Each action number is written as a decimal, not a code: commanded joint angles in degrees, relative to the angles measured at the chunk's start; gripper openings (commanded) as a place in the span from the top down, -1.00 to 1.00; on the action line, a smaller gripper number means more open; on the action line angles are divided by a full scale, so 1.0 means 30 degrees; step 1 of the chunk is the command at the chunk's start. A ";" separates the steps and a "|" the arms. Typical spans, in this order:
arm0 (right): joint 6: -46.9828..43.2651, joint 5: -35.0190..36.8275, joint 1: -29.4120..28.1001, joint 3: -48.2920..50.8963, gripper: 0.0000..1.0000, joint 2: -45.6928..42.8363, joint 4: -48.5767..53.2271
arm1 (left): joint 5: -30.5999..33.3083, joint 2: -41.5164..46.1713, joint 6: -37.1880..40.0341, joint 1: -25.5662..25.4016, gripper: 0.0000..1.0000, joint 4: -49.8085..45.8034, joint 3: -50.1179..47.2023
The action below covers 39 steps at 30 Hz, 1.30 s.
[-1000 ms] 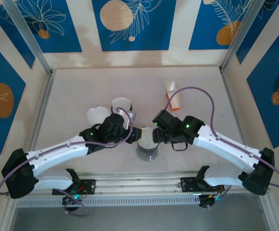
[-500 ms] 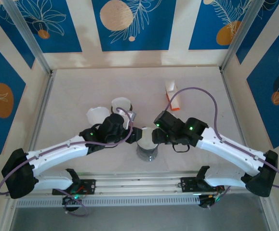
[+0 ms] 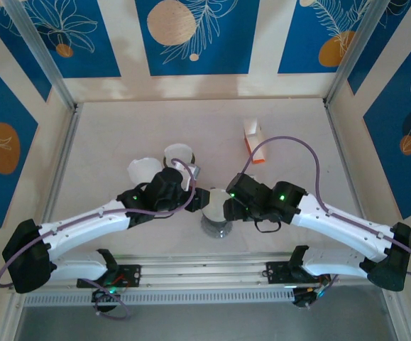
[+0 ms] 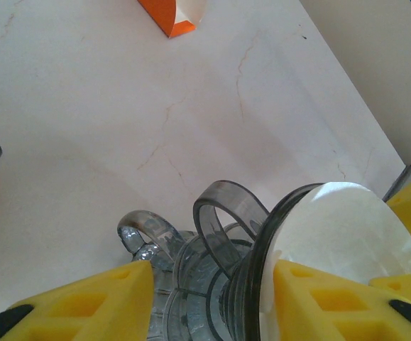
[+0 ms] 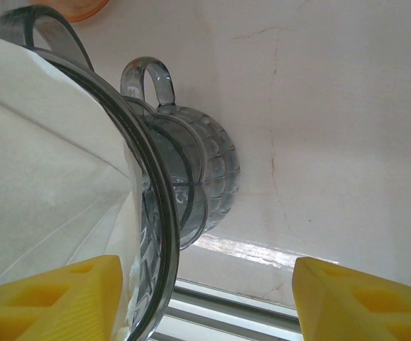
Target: Place the coffee filter in the dripper
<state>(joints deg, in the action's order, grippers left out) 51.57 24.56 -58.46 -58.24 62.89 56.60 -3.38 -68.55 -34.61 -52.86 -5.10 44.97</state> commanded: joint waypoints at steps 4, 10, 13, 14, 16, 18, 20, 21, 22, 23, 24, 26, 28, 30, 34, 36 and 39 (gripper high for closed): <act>0.0270 0.1792 -0.0200 -0.1063 -0.32 -0.0686 0.0248 | -0.0134 0.0234 -0.0270 0.0250 -0.07 0.0471 0.0127; 0.0452 0.2759 0.0002 -0.1212 -0.33 -0.1773 0.0373 | -0.0166 0.0490 -0.0371 0.0247 -0.34 0.0588 0.0352; 0.0551 0.2830 0.0119 -0.1211 -0.33 -0.1936 0.0442 | -0.0250 0.0602 -0.0303 0.0251 -0.45 0.0447 0.0717; 0.0591 0.2870 0.0155 -0.1212 -0.33 -0.1987 0.0496 | -0.0279 0.0618 -0.0279 0.0248 -0.48 0.0362 0.0847; 0.0636 0.2945 0.0179 -0.1242 -0.33 -0.2038 0.0557 | -0.0281 0.0691 -0.0249 0.0247 -0.55 0.0143 0.1055; 0.0627 0.3026 0.0209 -0.1297 -0.33 -0.2095 0.0587 | -0.0255 0.0895 -0.0239 0.0265 -0.61 -0.0098 0.1229; 0.0651 0.3143 0.0264 -0.1329 -0.33 -0.2254 0.0609 | -0.0208 0.1337 -0.0144 0.0278 -0.66 -0.0445 0.1426; 0.0628 0.3202 0.0267 -0.1357 -0.33 -0.2318 0.0587 | -0.0150 0.1577 -0.0095 0.0278 -0.68 -0.0631 0.1513; 0.0608 0.3294 0.0281 -0.1333 -0.33 -0.2436 0.0519 | -0.0057 0.1977 -0.0014 0.0277 -0.69 -0.0822 0.1626; 0.0554 0.3371 0.0299 -0.1274 -0.32 -0.2574 0.0410 | 0.0066 0.2373 0.0122 0.0266 -0.72 -0.1035 0.1745; 0.0510 0.3411 0.0324 -0.1202 -0.32 -0.2686 0.0261 | 0.0236 0.2709 0.0282 0.0276 -0.74 -0.1259 0.1890; 0.0375 0.3445 0.0412 -0.1017 -0.32 -0.2956 -0.0101 | 0.0584 0.3464 0.0650 0.0321 -0.82 -0.1759 0.2233; 0.0358 0.3475 0.0499 -0.0894 -0.32 -0.3062 -0.0257 | 0.1082 0.4219 0.1166 0.0457 -0.88 -0.2409 0.2688; 0.0322 0.3445 0.0538 -0.0832 -0.32 -0.3068 -0.0355 | 0.2067 0.4930 0.1840 0.0637 -0.95 -0.3290 0.3068; 0.0263 0.3329 0.0602 -0.0631 -0.32 -0.3049 -0.0468 | 0.4251 0.6672 0.2975 0.1112 -0.99 -0.4379 0.3328; 0.0354 0.3372 0.0641 -0.0568 -0.32 -0.3064 -0.0378 | 0.5215 0.7467 0.3246 0.1449 -0.99 -0.4899 0.3342; 0.0882 0.3649 0.0675 -0.0554 -0.32 -0.3038 0.0325 | 0.6375 0.8385 0.3309 0.2220 -0.99 -0.6101 0.3495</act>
<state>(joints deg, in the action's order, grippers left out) 52.27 33.10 -56.84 -60.31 54.19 56.27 9.74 -45.12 -26.92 -48.05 -18.26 53.89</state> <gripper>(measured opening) 0.660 0.996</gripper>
